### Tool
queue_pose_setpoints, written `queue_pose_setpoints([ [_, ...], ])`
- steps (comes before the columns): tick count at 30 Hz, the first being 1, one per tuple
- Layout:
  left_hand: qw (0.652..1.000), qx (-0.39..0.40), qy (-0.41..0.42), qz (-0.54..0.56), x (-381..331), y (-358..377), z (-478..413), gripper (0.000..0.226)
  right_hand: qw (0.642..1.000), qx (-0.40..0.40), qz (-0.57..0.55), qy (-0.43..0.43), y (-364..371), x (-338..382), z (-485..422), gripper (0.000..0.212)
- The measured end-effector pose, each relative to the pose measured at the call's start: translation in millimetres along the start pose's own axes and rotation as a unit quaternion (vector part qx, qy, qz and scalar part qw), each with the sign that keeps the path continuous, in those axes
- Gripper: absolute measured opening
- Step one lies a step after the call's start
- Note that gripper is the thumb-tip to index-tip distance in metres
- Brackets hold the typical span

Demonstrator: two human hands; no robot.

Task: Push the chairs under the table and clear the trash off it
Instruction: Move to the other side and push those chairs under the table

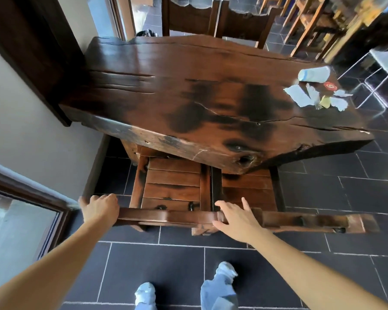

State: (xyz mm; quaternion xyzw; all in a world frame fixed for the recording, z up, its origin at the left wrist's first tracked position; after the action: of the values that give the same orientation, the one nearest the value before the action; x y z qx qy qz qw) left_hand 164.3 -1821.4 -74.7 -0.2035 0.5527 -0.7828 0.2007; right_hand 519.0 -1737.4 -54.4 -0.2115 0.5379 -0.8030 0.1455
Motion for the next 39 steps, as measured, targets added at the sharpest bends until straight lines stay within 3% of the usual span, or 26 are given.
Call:
queue_pose_setpoints([
  [2, 0.997, 0.026, 0.052, -0.048, -24, -2, 9, 0.036, 0.999, -0.023, -0.030, -0.015, -13, -22, 2, 0.065],
  [4, 0.994, 0.054, 0.095, -0.002, -68, -6, 24, 0.051, 0.998, -0.022, -0.056, -0.007, -19, -55, 5, 0.079],
  [8, 0.954, 0.124, 0.228, 0.152, -197, -20, 78, 0.072, 0.995, 0.072, -0.040, 0.061, -8, -145, 28, 0.103],
  [11, 0.932, 0.121, 0.305, 0.152, -280, -25, 116, 0.081, 0.990, 0.127, 0.046, 0.043, 5, -197, 46, 0.102],
  [18, 0.980, 0.083, 0.167, 0.075, -339, -8, 128, 0.102, 0.997, 0.060, 0.036, 0.038, 19, -234, 27, 0.066],
  [25, 0.985, 0.048, 0.132, 0.099, -340, -4, 127, 0.060, 0.995, 0.070, 0.050, 0.040, 25, -241, 16, 0.062],
  [31, 0.983, 0.065, 0.121, 0.123, -341, -6, 129, 0.059, 0.990, 0.103, 0.081, 0.055, 17, -240, 17, 0.062],
  [39, 0.977, 0.085, 0.130, 0.144, -339, -11, 128, 0.060, 0.990, 0.081, 0.091, 0.075, 12, -236, 20, 0.047],
])
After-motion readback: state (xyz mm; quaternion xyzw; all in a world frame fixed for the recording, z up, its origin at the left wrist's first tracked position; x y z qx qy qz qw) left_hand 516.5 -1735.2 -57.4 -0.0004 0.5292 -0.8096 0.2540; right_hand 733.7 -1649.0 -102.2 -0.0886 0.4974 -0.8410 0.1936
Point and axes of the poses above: each hand's wrist, its own z-axis away from the middle knuckle, its own y-axis out of the palm, x = y × z, the point moved 4 cm from there along -z, towards the middle knuckle, and after that the axes turned 8 degrees about -x, right-handed, at the moved point
